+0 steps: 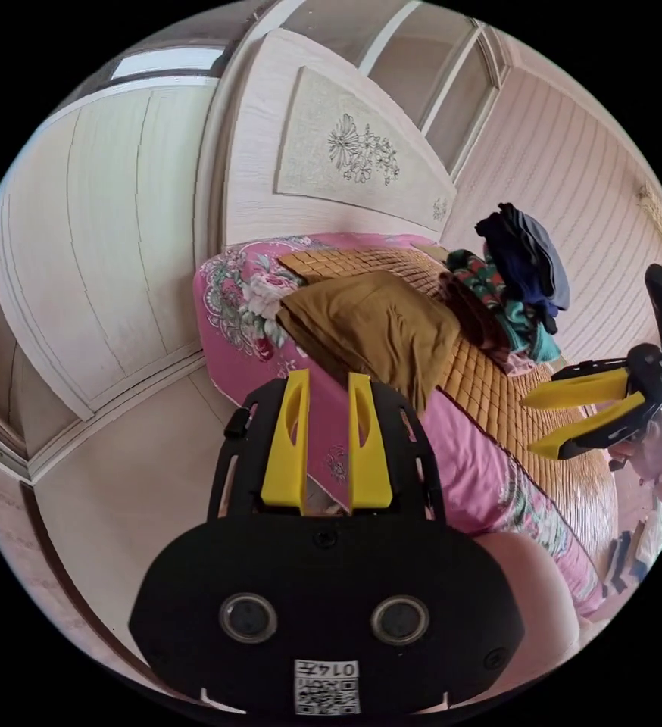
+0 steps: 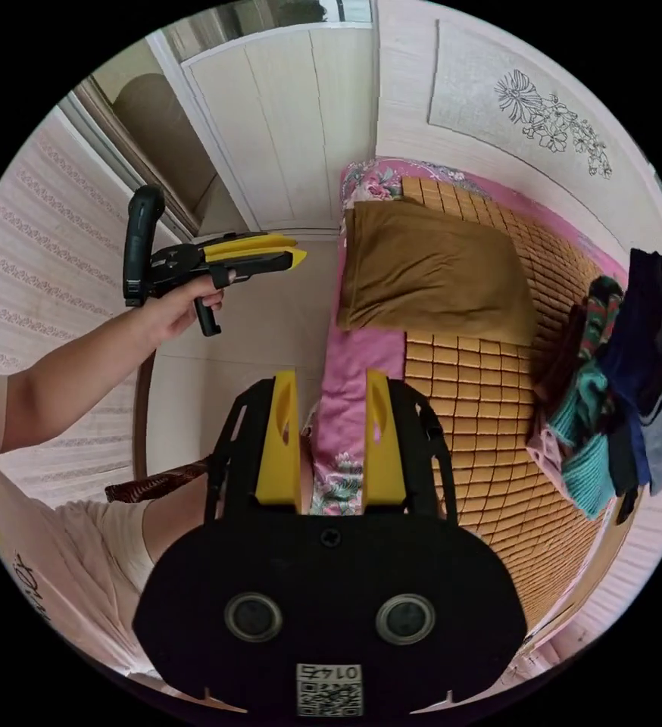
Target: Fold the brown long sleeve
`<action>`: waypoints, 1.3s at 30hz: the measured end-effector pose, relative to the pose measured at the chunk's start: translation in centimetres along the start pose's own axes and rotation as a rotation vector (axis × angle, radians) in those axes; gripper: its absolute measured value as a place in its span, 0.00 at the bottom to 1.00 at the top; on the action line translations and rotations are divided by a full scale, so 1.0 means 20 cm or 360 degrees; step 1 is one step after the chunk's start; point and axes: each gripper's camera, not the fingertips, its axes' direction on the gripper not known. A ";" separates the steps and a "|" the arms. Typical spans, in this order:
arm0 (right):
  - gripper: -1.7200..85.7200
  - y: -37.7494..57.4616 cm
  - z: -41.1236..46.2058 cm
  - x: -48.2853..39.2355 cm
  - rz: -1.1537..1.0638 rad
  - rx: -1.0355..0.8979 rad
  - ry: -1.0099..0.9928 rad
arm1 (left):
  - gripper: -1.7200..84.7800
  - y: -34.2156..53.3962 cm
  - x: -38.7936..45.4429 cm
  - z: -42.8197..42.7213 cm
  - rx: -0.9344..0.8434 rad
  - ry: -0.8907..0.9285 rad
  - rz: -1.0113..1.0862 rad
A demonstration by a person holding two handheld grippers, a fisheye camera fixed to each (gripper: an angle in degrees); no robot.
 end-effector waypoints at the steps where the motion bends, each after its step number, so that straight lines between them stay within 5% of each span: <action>1: 0.16 -0.14 0.05 0.00 -0.0051 0.0016 0.0035 | 0.11 -0.06 -0.10 0.05 0.0006 -0.0020 -0.0071; 10: 0.14 -0.90 0.50 0.07 -0.0138 -0.0027 0.0143 | 0.11 -0.36 -0.34 0.37 -0.0031 -0.0023 0.0048; 13: 0.11 -0.95 0.74 0.12 -0.0166 -0.0264 0.0268 | 0.06 -0.36 -0.38 0.47 -0.0185 0.0000 0.0030; 17: 0.03 -0.82 0.62 0.21 -0.0108 -0.0168 0.0174 | 0.01 -0.32 -0.36 0.40 -0.0115 0.0020 0.0139; 26: 0.02 0.54 -0.24 0.58 0.0675 0.0457 -0.0084 | 0.01 -0.10 -0.06 -0.41 0.0264 0.0388 0.0364; 39: 0.02 2.56 -1.03 0.04 0.1413 0.0936 -0.0270 | 0.01 0.33 0.20 -1.35 0.0287 0.0888 0.0375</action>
